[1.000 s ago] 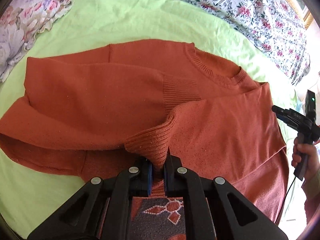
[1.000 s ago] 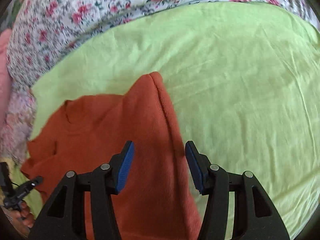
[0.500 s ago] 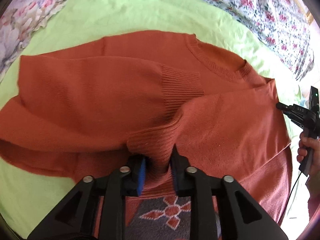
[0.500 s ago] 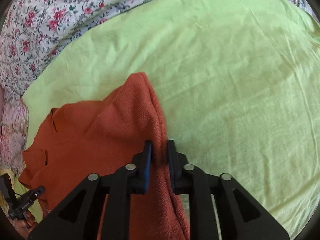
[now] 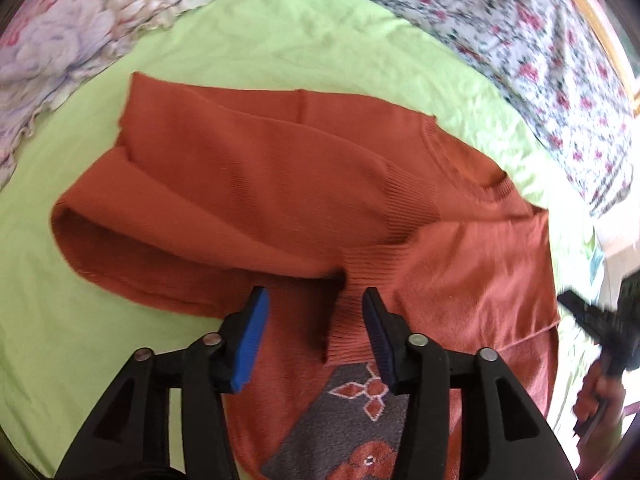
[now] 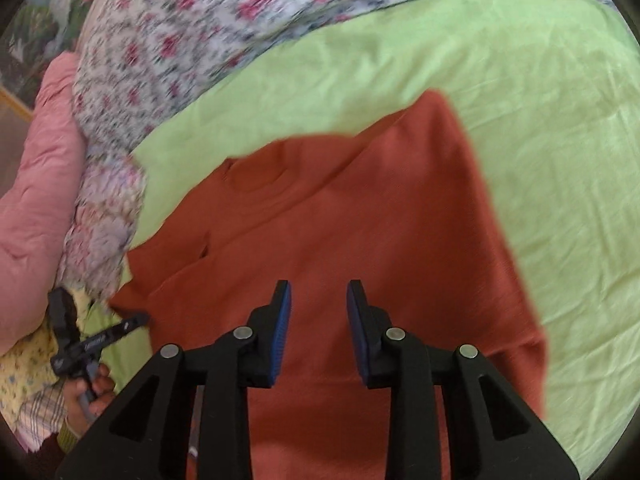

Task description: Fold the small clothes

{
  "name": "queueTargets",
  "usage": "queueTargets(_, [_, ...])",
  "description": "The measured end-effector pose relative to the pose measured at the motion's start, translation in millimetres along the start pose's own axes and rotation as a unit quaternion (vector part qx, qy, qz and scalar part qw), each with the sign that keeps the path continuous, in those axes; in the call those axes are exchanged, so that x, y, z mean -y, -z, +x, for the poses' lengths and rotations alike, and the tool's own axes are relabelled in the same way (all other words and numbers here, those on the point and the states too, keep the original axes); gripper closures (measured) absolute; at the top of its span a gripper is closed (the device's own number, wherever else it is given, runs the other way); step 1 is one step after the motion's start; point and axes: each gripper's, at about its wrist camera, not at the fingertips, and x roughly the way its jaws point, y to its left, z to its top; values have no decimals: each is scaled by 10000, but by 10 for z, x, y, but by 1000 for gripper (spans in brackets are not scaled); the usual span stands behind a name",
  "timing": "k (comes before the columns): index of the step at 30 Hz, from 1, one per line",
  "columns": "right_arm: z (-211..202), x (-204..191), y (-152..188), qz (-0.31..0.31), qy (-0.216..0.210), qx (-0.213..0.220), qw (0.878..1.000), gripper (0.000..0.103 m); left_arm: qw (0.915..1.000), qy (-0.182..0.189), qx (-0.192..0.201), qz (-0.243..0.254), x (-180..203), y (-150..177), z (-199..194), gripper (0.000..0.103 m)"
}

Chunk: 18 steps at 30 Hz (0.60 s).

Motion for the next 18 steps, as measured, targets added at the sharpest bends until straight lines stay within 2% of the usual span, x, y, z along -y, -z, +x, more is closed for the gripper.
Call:
queueTargets(3, [87, -212, 171, -131, -142, -162, 9997, 73, 9997, -31, -24, -252, -119, -63, 42, 51])
queueTargets(8, [212, -446, 336, -312, -292, -409, 9982, 73, 9969, 199, -142, -748, -257, -217, 233, 49])
queueTargets(12, [266, -521, 375, -367, -380, -520, 9972, 72, 9964, 155, -77, -825, -200, -351, 358, 53])
queueTargets(13, [280, -538, 380, -391, -382, -539, 9970, 72, 9967, 130, -9, -796, -168, -384, 355, 56])
queueTargets(15, [295, -550, 372, -411, -380, -551, 9969, 72, 9974, 61, 169, -695, -91, -471, 320, 73])
queueTargets(18, [303, -517, 343, -376, -382, -546, 9971, 72, 9964, 263, 418, -692, -6, -614, 201, 87])
